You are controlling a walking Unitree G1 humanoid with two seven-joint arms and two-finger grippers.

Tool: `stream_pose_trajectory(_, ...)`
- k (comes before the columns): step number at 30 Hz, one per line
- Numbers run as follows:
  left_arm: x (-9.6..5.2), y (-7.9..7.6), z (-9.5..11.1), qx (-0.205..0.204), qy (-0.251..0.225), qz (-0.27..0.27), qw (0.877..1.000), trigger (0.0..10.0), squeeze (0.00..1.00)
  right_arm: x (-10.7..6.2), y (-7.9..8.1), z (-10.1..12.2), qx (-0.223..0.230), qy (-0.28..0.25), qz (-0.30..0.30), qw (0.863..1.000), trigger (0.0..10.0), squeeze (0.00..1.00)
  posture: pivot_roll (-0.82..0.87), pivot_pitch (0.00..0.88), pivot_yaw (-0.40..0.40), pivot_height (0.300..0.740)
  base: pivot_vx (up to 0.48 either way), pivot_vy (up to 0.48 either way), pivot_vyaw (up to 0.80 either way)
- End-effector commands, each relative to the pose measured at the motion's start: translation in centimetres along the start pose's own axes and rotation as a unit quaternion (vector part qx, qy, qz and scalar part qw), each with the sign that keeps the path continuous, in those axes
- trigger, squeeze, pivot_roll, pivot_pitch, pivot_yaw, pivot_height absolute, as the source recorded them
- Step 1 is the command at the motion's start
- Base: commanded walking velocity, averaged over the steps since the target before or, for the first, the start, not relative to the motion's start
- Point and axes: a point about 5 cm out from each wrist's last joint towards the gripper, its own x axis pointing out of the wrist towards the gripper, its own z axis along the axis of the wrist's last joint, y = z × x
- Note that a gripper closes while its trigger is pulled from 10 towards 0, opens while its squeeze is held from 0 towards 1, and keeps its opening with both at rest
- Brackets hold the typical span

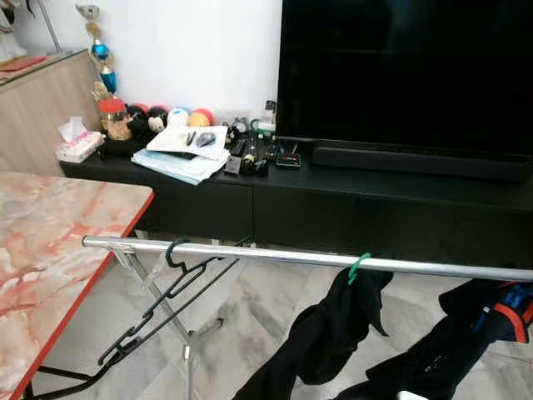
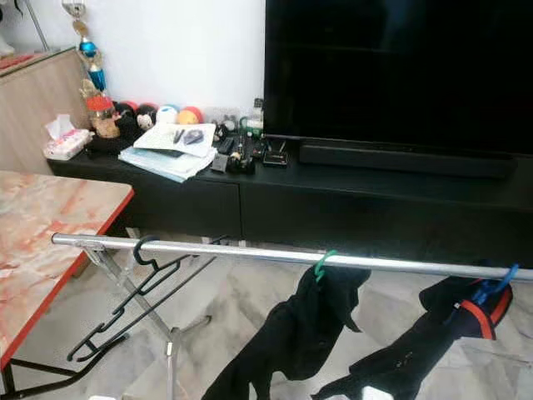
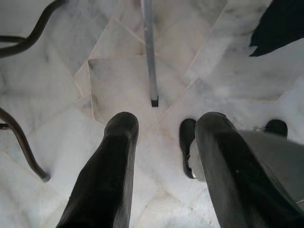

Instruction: Hang hanger

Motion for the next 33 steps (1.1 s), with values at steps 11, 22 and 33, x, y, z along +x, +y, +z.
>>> stream_pose_trajectory(11,-0.1,-0.3,-0.5,0.006,0.009,-0.007,1.0,10.0,0.0,-0.6,-1.6,-0.5,-0.02,-0.021,-0.033,0.999,10.0,0.0,0.14,0.0,-0.005,0.74,0.0,0.0,0.0)
stream_pose_trajectory(22,0.0,-0.1,-0.3,0.021,0.012,-0.011,1.0,10.0,0.0,-4.1,-1.7,1.5,-0.048,-0.241,-0.025,0.969,10.0,0.0,0.08,0.0,0.005,0.74,0.0,0.0,0.0)
stream_pose_trajectory(33,0.1,-0.5,0.0,0.028,0.013,-0.017,0.999,10.0,0.0,-6.7,-4.6,4.8,0.036,-0.292,-0.134,0.946,10.0,0.0,0.05,0.0,0.002,0.74,0.0,0.0,0.0)
